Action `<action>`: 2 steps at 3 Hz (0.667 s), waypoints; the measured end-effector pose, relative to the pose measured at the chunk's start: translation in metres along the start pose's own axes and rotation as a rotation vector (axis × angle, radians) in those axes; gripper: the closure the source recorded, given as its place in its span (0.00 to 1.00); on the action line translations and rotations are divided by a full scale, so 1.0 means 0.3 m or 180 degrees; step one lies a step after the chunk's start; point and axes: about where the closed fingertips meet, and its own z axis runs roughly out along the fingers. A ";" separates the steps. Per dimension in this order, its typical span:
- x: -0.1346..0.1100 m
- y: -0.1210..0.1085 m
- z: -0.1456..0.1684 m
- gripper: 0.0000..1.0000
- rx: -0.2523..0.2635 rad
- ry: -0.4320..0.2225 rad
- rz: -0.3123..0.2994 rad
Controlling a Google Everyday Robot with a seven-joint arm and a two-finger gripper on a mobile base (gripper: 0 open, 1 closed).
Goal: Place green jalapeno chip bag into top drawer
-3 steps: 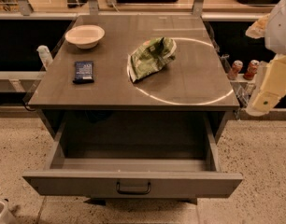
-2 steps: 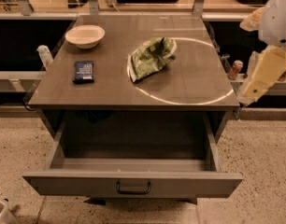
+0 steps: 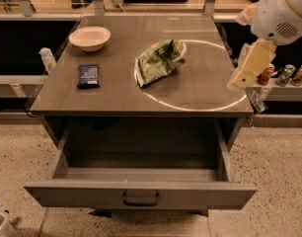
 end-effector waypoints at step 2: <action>-0.013 -0.017 0.040 0.00 0.0013 -0.0162 0.0089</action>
Offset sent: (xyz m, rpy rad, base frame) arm 0.0236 0.0097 -0.0154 0.1366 -0.0233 -0.0317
